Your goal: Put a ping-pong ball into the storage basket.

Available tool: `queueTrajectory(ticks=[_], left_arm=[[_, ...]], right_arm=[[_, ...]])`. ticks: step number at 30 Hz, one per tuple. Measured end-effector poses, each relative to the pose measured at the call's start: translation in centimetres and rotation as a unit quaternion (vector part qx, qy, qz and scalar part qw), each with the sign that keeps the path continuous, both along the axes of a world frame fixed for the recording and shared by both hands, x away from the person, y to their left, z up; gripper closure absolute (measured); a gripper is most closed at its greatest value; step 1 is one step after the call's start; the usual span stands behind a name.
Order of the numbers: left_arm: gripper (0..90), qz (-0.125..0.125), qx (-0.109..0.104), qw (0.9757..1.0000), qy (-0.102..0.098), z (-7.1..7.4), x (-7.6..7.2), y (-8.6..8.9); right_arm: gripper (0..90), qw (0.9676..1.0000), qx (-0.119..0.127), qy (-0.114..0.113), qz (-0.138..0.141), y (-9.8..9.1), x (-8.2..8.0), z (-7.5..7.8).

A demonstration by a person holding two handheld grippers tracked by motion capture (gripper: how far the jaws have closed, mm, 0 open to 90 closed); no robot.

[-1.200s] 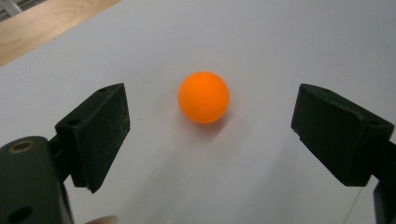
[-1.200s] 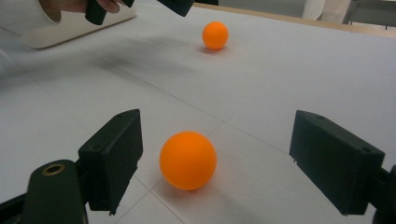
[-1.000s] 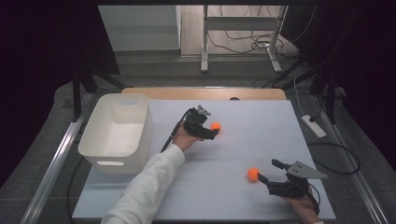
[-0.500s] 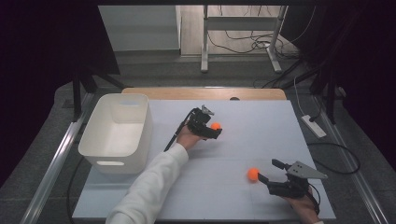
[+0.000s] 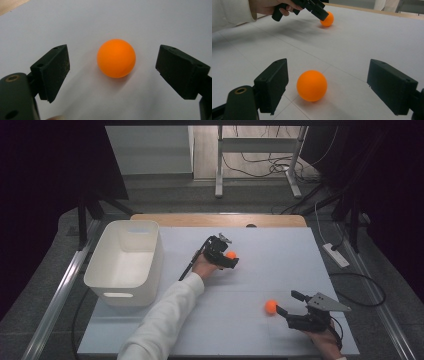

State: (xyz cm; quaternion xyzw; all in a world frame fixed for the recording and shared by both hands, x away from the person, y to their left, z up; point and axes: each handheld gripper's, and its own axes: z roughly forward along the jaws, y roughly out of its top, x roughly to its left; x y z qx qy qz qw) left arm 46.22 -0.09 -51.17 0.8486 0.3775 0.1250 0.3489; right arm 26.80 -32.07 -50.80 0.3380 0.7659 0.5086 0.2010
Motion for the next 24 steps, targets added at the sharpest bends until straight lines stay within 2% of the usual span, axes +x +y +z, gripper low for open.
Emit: queueTrajectory(ticks=[10,24], left_arm=[[16.8,0.004,0.003,1.0000,0.005,-0.37,0.35,-0.30],[33.4,-0.007,-0.004,0.9999,0.014,-0.70,0.46,-0.35]], right_arm=[[17.7,1.0000,-0.002,-0.001,0.001,-0.03,-0.03,0.03],[17.7,1.0000,0.000,-0.002,0.001,-0.04,-0.02,0.00]])
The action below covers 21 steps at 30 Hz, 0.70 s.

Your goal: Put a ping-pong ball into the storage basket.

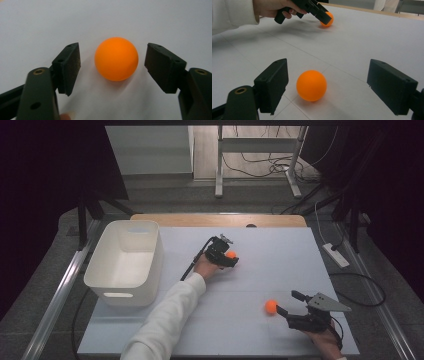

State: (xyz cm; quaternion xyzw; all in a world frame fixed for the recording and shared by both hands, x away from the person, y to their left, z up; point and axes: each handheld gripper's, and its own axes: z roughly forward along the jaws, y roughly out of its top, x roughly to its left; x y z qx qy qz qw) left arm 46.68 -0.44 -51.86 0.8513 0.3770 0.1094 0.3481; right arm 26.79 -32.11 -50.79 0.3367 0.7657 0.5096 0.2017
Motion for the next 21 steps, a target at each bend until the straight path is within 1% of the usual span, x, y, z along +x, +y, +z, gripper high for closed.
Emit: queueTrajectory(ticks=[3,4,8,16,21], left_arm=[[39.0,-0.001,-0.002,1.0000,0.000,0.1,0.0,0.0],[39.0,0.001,-0.002,1.0000,-0.001,0.1,0.0,0.0],[49.6,0.000,0.002,1.0000,-0.002,0.1,-0.1,0.0],[50.6,-0.006,0.005,1.0000,-0.001,0.4,-0.2,0.2],[50.6,-0.009,0.004,0.9999,-0.005,1.1,-0.4,0.7]], right_arm=[[17.7,1.0000,0.000,0.000,0.000,0.0,0.0,0.0],[17.7,1.0000,0.000,0.000,0.000,0.0,0.0,0.0],[17.7,1.0000,0.000,0.000,0.000,0.0,0.0,0.0],[17.7,1.0000,0.000,0.000,-0.002,-0.1,0.0,0.0],[17.7,1.0000,0.002,0.000,-0.002,-0.1,0.0,0.0]])
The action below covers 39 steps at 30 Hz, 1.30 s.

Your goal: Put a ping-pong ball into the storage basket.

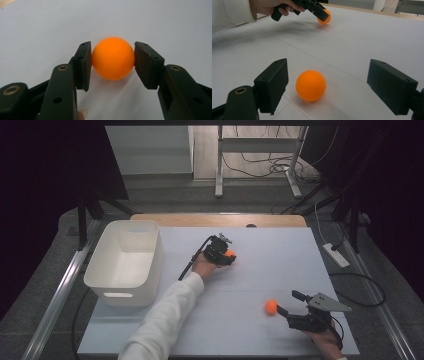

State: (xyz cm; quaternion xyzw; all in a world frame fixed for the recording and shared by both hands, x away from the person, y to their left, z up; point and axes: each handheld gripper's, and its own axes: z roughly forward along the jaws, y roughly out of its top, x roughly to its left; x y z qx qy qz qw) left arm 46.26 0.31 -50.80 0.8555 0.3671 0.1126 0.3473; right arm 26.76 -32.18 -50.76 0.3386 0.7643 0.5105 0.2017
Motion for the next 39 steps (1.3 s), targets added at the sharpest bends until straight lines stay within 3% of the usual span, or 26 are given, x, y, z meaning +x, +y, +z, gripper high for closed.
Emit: queueTrajectory(ticks=[23,39], left_arm=[[50.6,-0.015,-0.046,0.9982,-0.035,3.6,-3.5,2.6],[50.5,-0.027,-0.046,0.9968,-0.059,4.9,-5.5,3.6]], right_arm=[[17.7,1.0000,-0.004,-0.003,-0.001,0.1,-0.1,0.1],[17.7,1.0000,-0.005,-0.003,0.000,0.1,-0.1,0.1]])
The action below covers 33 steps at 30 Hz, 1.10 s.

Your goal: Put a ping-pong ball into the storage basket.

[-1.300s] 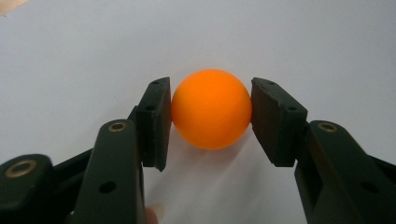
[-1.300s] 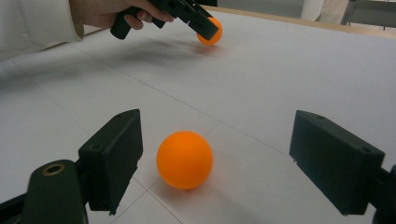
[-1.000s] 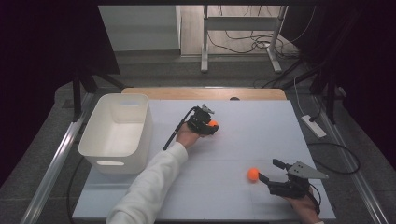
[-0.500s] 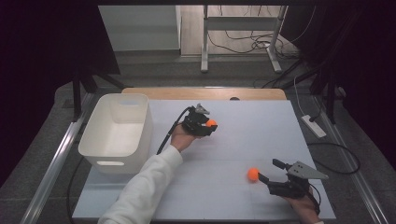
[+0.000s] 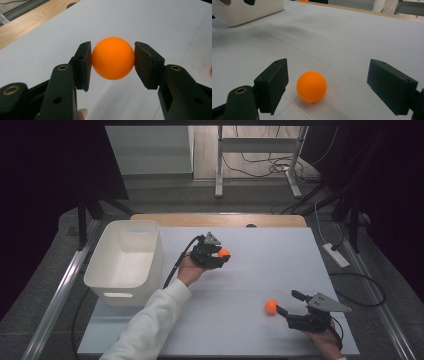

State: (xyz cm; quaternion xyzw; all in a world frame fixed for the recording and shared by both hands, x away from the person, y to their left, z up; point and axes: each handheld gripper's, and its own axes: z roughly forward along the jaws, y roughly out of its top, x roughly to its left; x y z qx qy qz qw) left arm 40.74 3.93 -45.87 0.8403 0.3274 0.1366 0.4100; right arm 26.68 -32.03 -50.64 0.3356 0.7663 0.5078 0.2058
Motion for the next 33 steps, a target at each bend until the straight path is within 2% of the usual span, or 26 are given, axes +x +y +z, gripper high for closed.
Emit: queueTrajectory(ticks=[33], left_arm=[[50.5,-0.001,-0.031,0.9995,-0.011,1.6,-1.8,2.0]], right_arm=[[17.7,1.0000,-0.001,0.000,-0.001,0.0,0.0,0.0]])
